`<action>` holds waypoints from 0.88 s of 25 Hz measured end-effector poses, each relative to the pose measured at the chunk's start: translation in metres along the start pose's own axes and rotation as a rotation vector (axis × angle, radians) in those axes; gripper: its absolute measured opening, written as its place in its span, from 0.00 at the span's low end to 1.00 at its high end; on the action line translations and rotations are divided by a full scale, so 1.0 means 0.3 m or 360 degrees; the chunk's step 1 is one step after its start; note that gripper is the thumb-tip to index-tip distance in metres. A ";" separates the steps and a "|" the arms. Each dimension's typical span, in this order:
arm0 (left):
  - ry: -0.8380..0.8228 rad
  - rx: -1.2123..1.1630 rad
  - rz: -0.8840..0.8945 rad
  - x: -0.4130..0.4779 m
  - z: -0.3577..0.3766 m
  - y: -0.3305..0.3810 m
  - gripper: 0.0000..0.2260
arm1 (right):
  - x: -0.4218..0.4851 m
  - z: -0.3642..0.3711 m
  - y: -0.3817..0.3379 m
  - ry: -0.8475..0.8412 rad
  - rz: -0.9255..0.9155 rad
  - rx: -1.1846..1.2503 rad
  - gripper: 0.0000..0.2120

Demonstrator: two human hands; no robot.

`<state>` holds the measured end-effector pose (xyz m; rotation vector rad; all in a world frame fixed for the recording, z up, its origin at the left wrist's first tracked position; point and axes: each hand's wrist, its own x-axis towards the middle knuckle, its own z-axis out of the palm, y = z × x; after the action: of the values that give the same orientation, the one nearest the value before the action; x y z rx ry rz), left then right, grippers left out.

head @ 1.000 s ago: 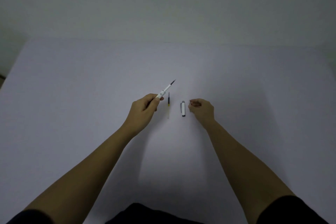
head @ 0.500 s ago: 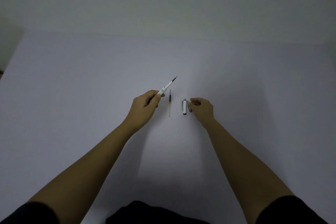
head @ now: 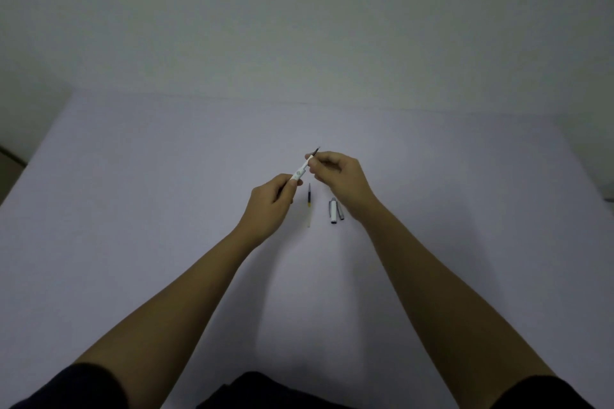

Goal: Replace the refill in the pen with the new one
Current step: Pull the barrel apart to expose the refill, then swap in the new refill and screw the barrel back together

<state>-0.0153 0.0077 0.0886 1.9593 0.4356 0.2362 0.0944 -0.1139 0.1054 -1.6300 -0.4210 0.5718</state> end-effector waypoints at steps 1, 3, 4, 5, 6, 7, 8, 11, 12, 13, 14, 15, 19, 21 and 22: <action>-0.0007 0.0021 0.0017 -0.009 0.000 -0.002 0.10 | -0.001 0.000 -0.005 0.0063 0.0012 0.0041 0.05; -0.0042 0.0073 0.0026 -0.023 -0.001 -0.012 0.09 | 0.009 -0.004 -0.014 0.0193 0.0052 0.0202 0.06; -0.0060 0.0097 0.0019 -0.029 -0.005 -0.021 0.09 | 0.019 -0.009 -0.023 0.0252 0.0065 0.0277 0.06; -0.0070 0.0113 0.0003 -0.034 -0.008 -0.032 0.10 | 0.032 -0.015 -0.030 0.0314 0.0077 0.0330 0.06; -0.0063 0.0121 -0.0021 -0.037 -0.012 -0.044 0.10 | 0.047 -0.024 -0.034 0.0378 0.0089 0.0363 0.06; -0.0037 0.0121 -0.0050 -0.039 -0.017 -0.055 0.11 | 0.060 -0.030 -0.031 0.0443 0.0102 0.0367 0.06; 0.0001 0.0117 -0.0080 -0.038 -0.022 -0.063 0.11 | 0.071 -0.038 -0.022 0.0500 0.0120 0.0323 0.06; 0.0096 0.0091 -0.0139 -0.017 -0.040 -0.069 0.12 | 0.088 -0.047 0.051 0.0553 0.0190 -0.0124 0.10; 0.0103 0.0079 -0.0140 -0.007 -0.046 -0.065 0.12 | 0.087 -0.046 0.085 0.0533 0.0226 -0.0301 0.10; 0.0105 0.0072 -0.0138 0.006 -0.051 -0.061 0.12 | 0.088 -0.042 0.119 0.0505 0.0266 -0.0462 0.09; 0.0110 0.0075 -0.0137 0.020 -0.055 -0.057 0.12 | 0.090 -0.038 0.152 0.0476 0.0298 -0.0606 0.09; 0.0116 0.0089 -0.0140 0.035 -0.058 -0.055 0.12 | 0.096 -0.032 0.182 0.0448 0.0322 -0.0735 0.09; 0.0114 0.0129 -0.0163 0.088 -0.056 -0.073 0.12 | 0.132 0.003 0.261 0.0396 0.0421 -0.1027 0.10; 0.0104 0.0140 -0.0169 0.109 -0.051 -0.091 0.12 | 0.154 0.017 0.289 0.0396 0.0463 -0.1092 0.10; 0.0102 0.0146 -0.0170 0.118 -0.048 -0.100 0.12 | 0.164 0.022 0.302 0.0393 0.0481 -0.1127 0.10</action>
<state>0.0060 0.0451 0.0663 2.0149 0.6004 0.2142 0.1254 -0.0927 0.0092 -2.4409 -0.1967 0.4558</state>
